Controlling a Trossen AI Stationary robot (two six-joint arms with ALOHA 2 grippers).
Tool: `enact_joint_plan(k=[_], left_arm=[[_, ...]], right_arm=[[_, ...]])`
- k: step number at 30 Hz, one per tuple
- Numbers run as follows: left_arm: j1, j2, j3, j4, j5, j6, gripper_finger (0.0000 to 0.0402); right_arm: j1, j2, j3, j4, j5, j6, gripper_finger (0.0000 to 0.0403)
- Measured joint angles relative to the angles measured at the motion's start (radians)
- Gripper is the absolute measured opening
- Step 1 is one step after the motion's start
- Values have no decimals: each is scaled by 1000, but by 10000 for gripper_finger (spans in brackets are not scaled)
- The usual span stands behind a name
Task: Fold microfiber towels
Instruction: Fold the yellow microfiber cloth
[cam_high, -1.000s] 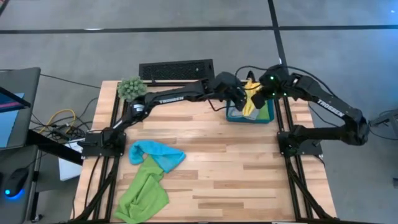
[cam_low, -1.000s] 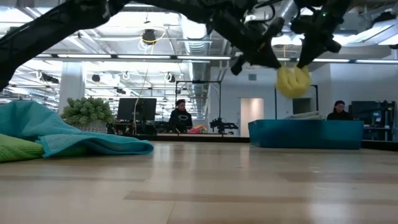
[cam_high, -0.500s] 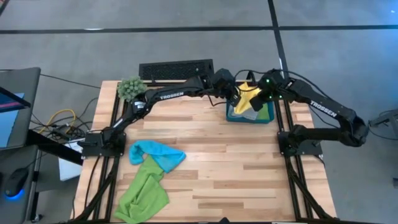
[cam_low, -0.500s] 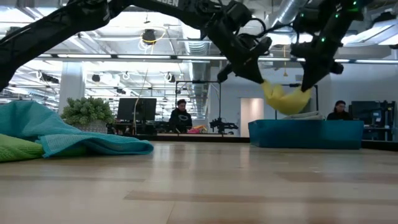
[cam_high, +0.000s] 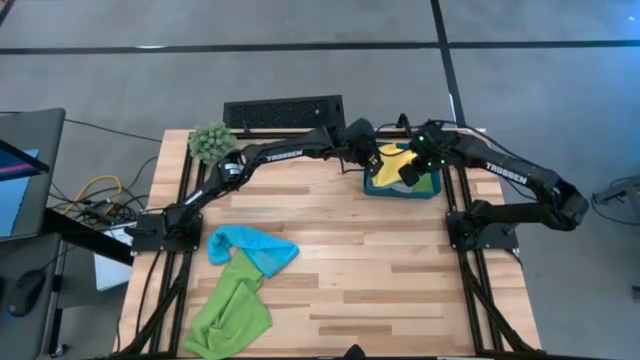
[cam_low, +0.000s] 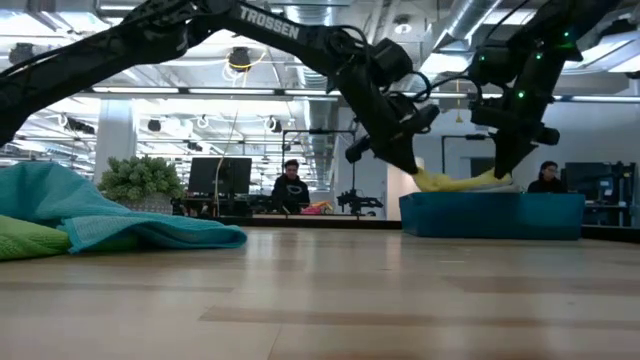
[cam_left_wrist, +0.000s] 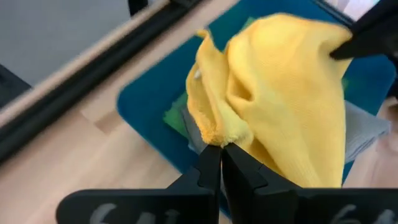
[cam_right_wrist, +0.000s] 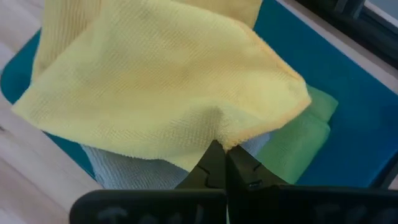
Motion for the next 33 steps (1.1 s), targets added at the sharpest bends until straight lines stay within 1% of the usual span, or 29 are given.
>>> enact_joint_plan(k=[3, 7, 11, 15, 18, 20, 22, 24, 31, 33], left_arm=[[0, 7, 0, -13, 18, -3, 0], [0, 6, 0, -5, 6, 8, 0], [8, 6, 0, -15, 43, 1, 0], [8, 16, 0, -1, 17, 1, 0], [8, 24, -1, -17, 26, -10, 0], [8, 40, 0, 3, 26, -31, 0], [8, 48, -2, -26, 26, -52, 0], [8, 57, -2, -11, 19, -57, 0], [8, 57, 1, -4, 20, 6, 1], [8, 57, 6, -6, 20, 8, 8]], right_arm=[[-2, 0, -11, 1, 0, -1, 6], [-1, 0, -13, 1, 0, -7, 10], [-1, 1, -13, 0, 0, -7, 13], [-1, 1, -13, -1, 0, -7, 10], [-1, 1, -13, 0, 1, -7, 11], [-1, 1, -13, 0, 1, -7, 17], [-1, 1, -13, -1, 1, -7, 26], [-1, 1, -13, -2, 3, -7, 34], [0, 1, -13, -2, 3, -34, 54], [-1, 1, -13, -2, 3, -35, 63]])
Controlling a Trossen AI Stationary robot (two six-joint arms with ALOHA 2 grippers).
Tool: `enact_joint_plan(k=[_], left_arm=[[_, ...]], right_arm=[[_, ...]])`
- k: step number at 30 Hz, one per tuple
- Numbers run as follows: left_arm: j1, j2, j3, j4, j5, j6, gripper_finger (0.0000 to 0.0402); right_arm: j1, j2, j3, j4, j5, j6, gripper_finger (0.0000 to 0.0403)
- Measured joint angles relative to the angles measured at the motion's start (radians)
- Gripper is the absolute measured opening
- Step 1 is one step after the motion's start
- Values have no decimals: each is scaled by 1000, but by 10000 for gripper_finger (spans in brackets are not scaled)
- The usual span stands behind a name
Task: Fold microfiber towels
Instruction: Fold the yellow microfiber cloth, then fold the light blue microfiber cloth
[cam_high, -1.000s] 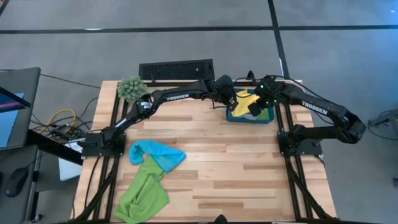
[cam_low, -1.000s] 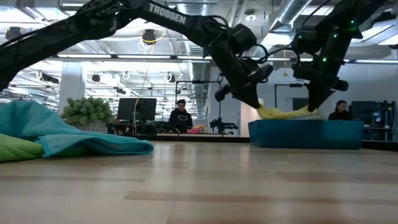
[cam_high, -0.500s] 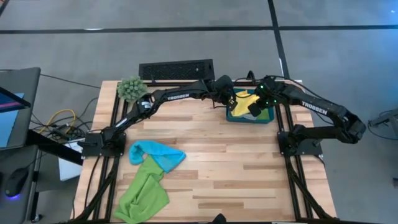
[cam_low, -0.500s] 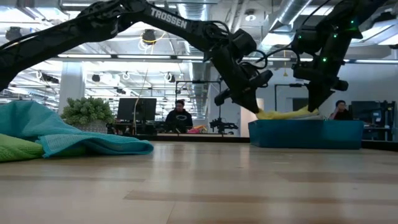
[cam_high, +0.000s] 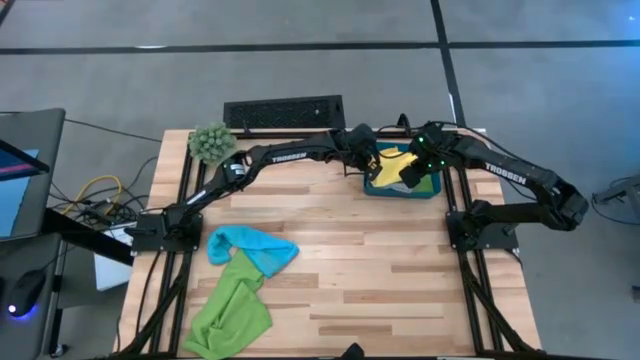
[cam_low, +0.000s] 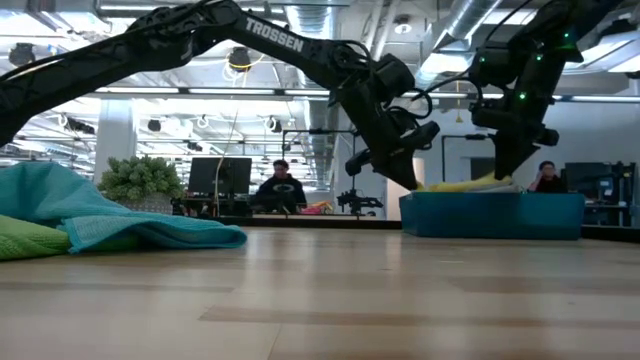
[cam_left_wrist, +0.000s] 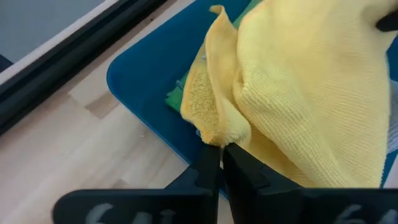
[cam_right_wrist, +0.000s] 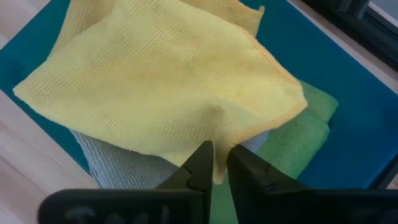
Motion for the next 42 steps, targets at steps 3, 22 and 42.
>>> enact_joint_plan(k=[3, 22, 42], left_arm=[[0, 0, 1, -2, -1, 7, 34], [-4, -59, 43, -74, -151, 69, 151], [-225, -429, 43, -651, -472, -134, 151]], right_arm=[[0, 0, 0, 0, 0, -1, 84], [-39, -107, 1, -22, 7, -51, 217], [474, -361, 93, 125, 0, -108, 208]])
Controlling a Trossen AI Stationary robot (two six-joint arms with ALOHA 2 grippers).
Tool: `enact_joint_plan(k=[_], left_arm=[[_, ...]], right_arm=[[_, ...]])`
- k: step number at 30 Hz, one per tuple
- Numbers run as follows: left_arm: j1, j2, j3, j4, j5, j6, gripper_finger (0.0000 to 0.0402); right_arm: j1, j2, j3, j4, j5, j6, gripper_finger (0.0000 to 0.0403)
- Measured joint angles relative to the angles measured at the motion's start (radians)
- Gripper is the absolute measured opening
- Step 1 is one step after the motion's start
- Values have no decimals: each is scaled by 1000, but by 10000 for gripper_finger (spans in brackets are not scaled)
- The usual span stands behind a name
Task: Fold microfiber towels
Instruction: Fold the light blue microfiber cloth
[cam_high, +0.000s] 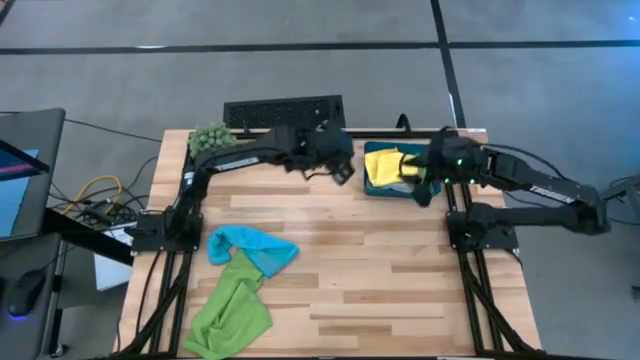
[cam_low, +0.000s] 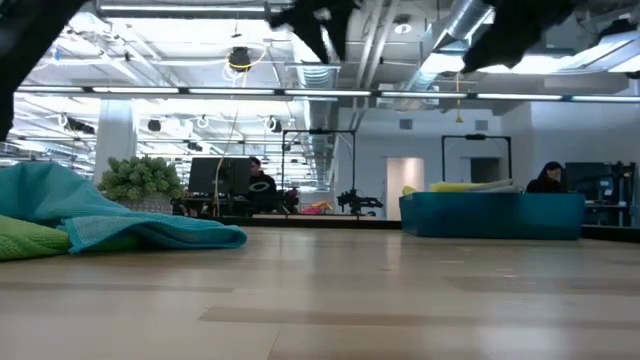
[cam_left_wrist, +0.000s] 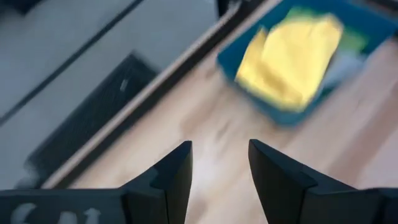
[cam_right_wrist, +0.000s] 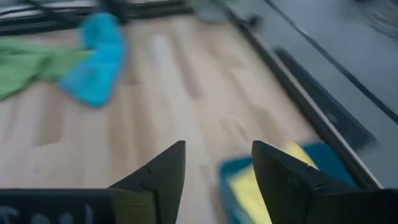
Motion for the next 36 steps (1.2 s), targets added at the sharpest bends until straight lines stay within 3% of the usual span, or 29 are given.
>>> enact_joint_plan(k=[5, 10, 16, 21, 25, 31, 36], left_arm=[[-118, -39, 0, -290, -30, -280, 151], [-239, -44, -21, -278, 39, -408, 151], [-382, -34, -58, -281, 82, -588, 151], [-507, -33, -136, -284, 141, -766, 151], [-577, -33, -229, -286, 171, -923, 151], [-612, -33, -401, -285, 235, -1041, 151], [-613, -33, -545, -246, 298, -1067, 151]], right_arm=[[201, 100, 0, 143, 32, -84, 204], [315, 240, -1, 269, 44, -149, 203], [385, 359, -2, 303, 44, -152, 201], [424, 368, 3, 298, 41, -77, 198], [448, 342, 38, 278, -21, -58, 196], [466, 303, 87, 270, -126, 23, 195], [485, 277, 134, 273, -140, 90, 195]])
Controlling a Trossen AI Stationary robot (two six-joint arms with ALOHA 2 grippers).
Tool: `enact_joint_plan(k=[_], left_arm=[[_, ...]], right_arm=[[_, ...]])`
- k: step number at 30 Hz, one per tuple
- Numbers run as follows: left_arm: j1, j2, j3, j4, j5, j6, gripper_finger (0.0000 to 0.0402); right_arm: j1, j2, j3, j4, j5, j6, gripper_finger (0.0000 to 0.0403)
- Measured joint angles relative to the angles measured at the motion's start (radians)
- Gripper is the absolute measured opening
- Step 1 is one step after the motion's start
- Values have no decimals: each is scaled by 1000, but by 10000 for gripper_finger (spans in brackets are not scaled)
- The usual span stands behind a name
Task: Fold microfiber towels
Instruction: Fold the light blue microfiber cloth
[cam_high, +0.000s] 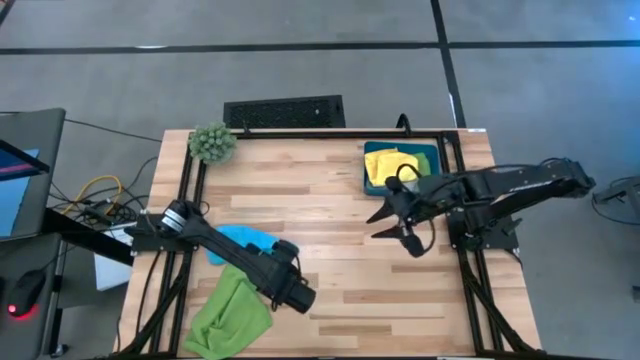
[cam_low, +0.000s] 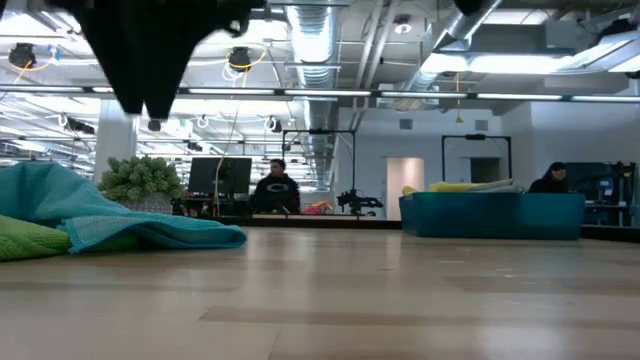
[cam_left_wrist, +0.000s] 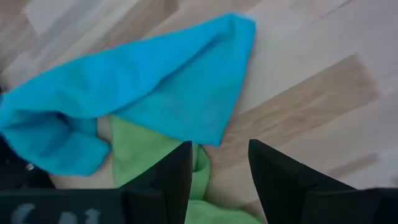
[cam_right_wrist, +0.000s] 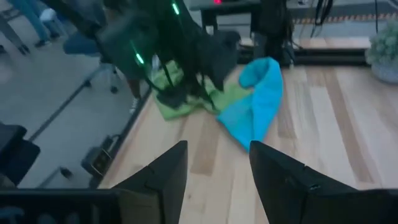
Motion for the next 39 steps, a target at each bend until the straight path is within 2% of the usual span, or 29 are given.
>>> enact_joint_plan(k=[9, 13, 26, 39], left_arm=[[2, 1, -234, 296, 12, 58, 151], [2, 1, -290, 356, -8, 91, 151], [5, 1, -330, 366, -39, 149, 151], [27, 36, -329, 356, -16, 220, 151]], right_arm=[[28, -26, 67, 0, -1, 29, 195], [34, -36, 68, 0, 0, 30, 195], [33, -36, 68, -18, 0, 38, 195], [33, -35, 67, -40, 0, 38, 195]])
